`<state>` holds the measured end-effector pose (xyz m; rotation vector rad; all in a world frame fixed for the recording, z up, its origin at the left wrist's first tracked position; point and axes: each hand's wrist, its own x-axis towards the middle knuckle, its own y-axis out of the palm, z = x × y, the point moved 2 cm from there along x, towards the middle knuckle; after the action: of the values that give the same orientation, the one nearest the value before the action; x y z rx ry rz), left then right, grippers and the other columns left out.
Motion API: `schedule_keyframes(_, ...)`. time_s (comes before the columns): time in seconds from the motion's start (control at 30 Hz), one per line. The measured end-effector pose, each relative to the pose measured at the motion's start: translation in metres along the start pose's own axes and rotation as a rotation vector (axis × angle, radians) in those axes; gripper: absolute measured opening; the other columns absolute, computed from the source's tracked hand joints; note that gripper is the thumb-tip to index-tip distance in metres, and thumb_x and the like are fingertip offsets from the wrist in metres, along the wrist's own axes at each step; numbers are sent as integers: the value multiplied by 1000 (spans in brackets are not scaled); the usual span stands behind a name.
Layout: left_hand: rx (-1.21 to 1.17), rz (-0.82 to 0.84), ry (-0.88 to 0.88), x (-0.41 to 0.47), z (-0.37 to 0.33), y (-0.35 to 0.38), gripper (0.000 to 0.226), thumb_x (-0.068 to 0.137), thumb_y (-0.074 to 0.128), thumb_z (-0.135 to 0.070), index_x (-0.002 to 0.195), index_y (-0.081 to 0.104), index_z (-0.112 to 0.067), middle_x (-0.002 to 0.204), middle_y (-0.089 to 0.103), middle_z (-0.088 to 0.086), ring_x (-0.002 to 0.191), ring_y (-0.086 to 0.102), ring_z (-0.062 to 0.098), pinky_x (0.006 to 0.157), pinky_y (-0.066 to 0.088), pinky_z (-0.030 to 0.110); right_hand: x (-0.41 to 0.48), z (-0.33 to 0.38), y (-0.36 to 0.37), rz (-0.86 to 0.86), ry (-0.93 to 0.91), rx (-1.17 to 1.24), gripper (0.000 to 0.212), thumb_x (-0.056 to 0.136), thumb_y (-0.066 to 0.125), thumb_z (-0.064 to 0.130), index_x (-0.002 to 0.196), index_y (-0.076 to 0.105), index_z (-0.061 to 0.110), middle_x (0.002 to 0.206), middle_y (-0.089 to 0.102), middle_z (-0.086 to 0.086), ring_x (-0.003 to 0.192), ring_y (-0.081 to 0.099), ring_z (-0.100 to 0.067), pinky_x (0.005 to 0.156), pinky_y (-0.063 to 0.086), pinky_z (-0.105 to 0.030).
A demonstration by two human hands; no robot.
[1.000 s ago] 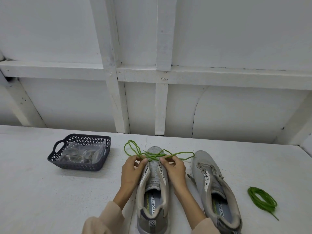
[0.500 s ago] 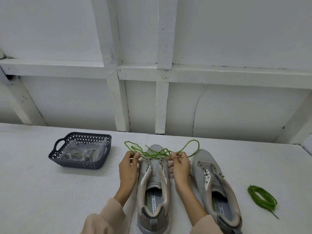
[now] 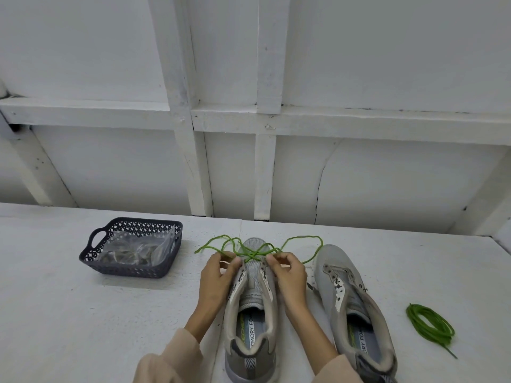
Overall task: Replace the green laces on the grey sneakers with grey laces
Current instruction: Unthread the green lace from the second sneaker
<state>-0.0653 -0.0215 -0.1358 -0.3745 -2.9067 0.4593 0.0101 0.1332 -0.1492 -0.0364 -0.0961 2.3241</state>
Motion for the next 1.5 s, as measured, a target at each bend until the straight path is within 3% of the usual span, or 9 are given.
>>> schedule_keyframes(0.23,-130,-57,-82,3,2,-3,16,95,61,-24,83,62,-13,83,68,7,73,59,17,66,50,39,3,-2,-2,-67,46,94,13,91,65,27,84,61,17,77,69,-1,64,57,-17,66,46,-42)
schedule_keyframes(0.37,29,6,12,4,2,1,10,90,67,-25,84,67,-17,90,67,-3,83,62,12,71,49,27,2,4,1,37,-1,-7,12,81,76,28,76,67,23,79,69,4,77,63,-16,76,50,-37)
schedule_keyframes(0.57,-196,-153,-116,2,-1,-2,18,99,52,-26,90,57,-12,88,67,-1,83,67,16,64,52,35,0,-2,-1,-90,36,89,24,82,63,54,77,61,31,75,68,1,69,57,-20,69,49,-49)
schedule_keyframes(0.77,-19,-26,3,3,-2,0,10,92,64,-23,82,65,-25,89,67,-8,80,62,9,68,48,26,0,4,0,-1,-1,-12,13,83,75,26,74,67,22,75,70,5,72,62,-18,75,51,-42)
schedule_keyframes(0.9,-249,-138,-115,3,-1,-3,12,98,55,-19,89,60,-15,86,67,1,75,65,16,57,50,30,0,-4,-2,-102,60,110,14,94,62,27,83,58,20,80,70,-2,66,58,-19,67,47,-47)
schedule_keyframes(1.07,-55,5,16,3,1,-1,3,90,68,-18,91,68,-21,90,69,-6,81,63,9,67,49,17,0,3,2,34,18,27,16,80,78,31,72,67,21,76,71,1,76,65,-19,73,50,-36)
schedule_keyframes(1.17,-126,-55,-54,5,3,-4,10,94,62,-15,84,66,-18,84,70,0,78,65,18,63,53,33,3,-2,1,-22,37,51,22,85,73,28,67,61,23,68,66,4,64,58,-16,68,47,-41)
schedule_keyframes(1.33,-165,-37,-86,1,3,-3,8,93,63,-22,90,65,-15,88,70,0,79,65,9,63,50,18,1,-3,2,-40,68,96,21,89,68,31,79,62,13,77,69,1,71,62,-18,75,51,-44)
schedule_keyframes(1.5,-131,-55,-94,6,0,-2,9,93,65,-22,85,66,-19,84,70,-2,75,65,15,68,52,33,4,-2,1,0,60,51,17,86,71,25,73,64,17,71,69,0,71,63,-26,73,51,-46)
